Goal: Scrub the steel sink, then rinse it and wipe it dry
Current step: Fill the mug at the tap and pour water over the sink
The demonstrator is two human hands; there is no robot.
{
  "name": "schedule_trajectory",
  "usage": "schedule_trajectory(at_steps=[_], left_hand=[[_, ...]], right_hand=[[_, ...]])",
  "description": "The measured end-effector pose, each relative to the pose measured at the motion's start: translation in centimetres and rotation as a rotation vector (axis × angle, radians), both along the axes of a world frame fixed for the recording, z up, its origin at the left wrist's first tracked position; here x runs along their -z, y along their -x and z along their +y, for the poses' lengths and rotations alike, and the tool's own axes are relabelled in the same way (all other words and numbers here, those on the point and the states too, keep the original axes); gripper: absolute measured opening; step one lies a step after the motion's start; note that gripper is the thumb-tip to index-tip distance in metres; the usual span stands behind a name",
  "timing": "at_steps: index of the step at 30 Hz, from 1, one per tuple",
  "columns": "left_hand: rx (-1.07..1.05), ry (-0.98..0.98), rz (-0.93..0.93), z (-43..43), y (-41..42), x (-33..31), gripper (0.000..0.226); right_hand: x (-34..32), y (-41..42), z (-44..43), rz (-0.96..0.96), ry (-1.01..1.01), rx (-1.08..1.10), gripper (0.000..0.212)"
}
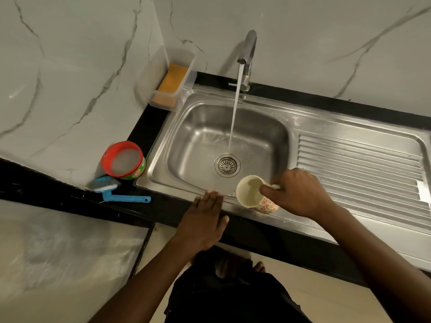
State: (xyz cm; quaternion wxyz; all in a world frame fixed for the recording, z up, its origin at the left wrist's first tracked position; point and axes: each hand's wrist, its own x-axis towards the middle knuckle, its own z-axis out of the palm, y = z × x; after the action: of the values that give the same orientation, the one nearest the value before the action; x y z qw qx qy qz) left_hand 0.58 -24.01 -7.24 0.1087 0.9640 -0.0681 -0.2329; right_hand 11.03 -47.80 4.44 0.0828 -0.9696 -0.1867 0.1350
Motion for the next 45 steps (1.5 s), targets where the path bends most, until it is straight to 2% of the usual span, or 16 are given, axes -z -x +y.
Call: schedule_trajectory(at_steps=[3,5,10,14,20,22,25,30,39,45], left_hand=[[-0.223,-0.028,-0.037,2.4,0.0,-0.2,0.074],[-0.263,-0.071,-0.042,3.6,-0.2,-0.2,0.074],[-0.152,-0.065,-0.024,2.8,-0.6,-0.4,0.076],[0.061,-0.037,0.012,-0.5,-0.6,-0.7,0.074],[0.206,0.051,0.003,-3.3,-0.1,0.0,0.076],[0.210,0.016,-0.030,-2.9,0.0,0.4,0.075],[0.096,-0.056,-0.079,-1.8,0.2,0.7,0.081],[0.019,-0.044,-0.035,-3.5,0.4,0.7,0.082],[0.330,0.045,-0.005,-11.7,0.4,0.4,0.081],[0.314,0.023,-0.078,-12.6,0.4,0.5,0.076]], right_hand=[[0.2,0.3,-2.6,-0.019,0.032,0.064,0.068],[0.1,0.6,-3.5,-0.026,0.061,0.081,0.062],[-0.6,1.2,-2.1,-0.065,0.126,0.049,0.055],[-0.9,1.4,0.2,-0.027,0.070,0.028,0.051],[-0.3,1.8,0.0,0.005,-0.016,0.042,0.051],[-0.4,2.1,-1.5,0.012,-0.021,0.066,0.050],[-0.5,2.7,-4.2,0.014,0.017,0.118,0.049],[-1.3,3.6,-8.2,0.022,0.076,0.194,0.052],[-1.1,4.2,-8.2,-0.103,0.155,0.102,0.054],[-0.9,4.3,-10.2,-0.084,0.105,0.149,0.055]])
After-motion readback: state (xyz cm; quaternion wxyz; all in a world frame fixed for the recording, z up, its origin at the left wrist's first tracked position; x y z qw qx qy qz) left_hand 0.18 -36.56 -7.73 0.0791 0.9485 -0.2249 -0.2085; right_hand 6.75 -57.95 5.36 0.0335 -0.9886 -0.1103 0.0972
